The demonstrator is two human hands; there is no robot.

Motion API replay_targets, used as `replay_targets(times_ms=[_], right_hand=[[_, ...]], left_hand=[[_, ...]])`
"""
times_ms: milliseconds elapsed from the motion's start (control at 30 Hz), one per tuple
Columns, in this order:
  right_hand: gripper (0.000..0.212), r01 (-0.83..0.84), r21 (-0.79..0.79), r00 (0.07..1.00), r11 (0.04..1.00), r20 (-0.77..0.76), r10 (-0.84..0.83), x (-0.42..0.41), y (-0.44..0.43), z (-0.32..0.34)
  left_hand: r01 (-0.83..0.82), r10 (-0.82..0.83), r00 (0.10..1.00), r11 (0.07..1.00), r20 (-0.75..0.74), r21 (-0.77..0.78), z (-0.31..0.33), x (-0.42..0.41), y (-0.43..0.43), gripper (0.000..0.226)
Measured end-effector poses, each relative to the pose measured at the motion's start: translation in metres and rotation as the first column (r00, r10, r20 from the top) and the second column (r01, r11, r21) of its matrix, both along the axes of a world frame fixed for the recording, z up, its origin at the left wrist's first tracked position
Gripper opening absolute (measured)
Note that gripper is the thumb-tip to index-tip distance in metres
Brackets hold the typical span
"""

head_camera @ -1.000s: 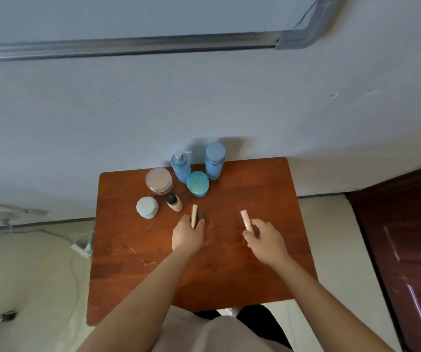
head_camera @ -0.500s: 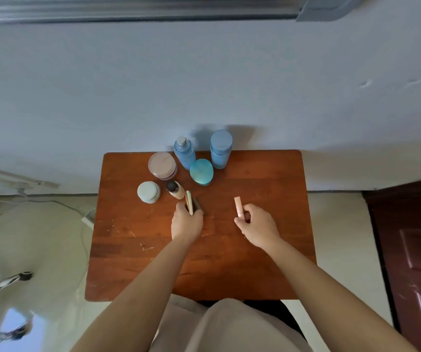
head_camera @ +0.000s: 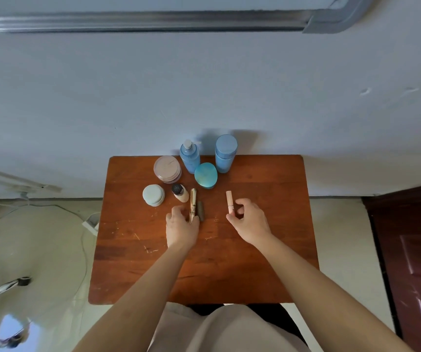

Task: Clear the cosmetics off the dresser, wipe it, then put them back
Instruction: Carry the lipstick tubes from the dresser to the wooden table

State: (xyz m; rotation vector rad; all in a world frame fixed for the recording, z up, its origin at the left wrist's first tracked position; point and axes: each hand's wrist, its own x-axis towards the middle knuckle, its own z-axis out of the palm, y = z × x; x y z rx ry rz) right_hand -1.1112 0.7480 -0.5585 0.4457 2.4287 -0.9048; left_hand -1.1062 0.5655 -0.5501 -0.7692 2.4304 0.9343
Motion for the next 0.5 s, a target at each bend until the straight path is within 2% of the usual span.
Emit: replay_targets(times_ms=[133,233,367,433,500], right_hand=[[0.047,0.002,0.022,1.0,1.0,-0.021,-0.001,0.009,0.008,0.014],[0.044,0.028,0.107,0.998,0.994,-0.052,-0.022,0.018,0.017,0.031],[0.055,0.096,0.268,0.964,0.959,-0.264,-0.023,0.031,0.019,0.06],[0.061,0.153,0.343,0.916,0.927,-0.402,-0.002,0.035,0.018,0.073],[0.065,0.193,0.406,0.883,0.893,-0.468,0.022,0.04,0.016,0.08]], left_hand=[[0.031,-0.031,0.998,1.0,-0.058,0.002,0.01,0.005,-0.004,0.05],[0.121,-0.149,0.954,0.985,-0.26,-0.12,0.029,0.01,-0.009,0.039],[0.207,-0.355,0.739,0.929,-0.573,-0.308,0.063,0.011,-0.026,0.038],[0.257,-0.454,0.653,0.886,-0.606,-0.386,0.074,0.005,-0.036,0.045],[0.313,-0.527,0.608,0.847,-0.594,-0.43,0.078,-0.004,-0.042,0.051]])
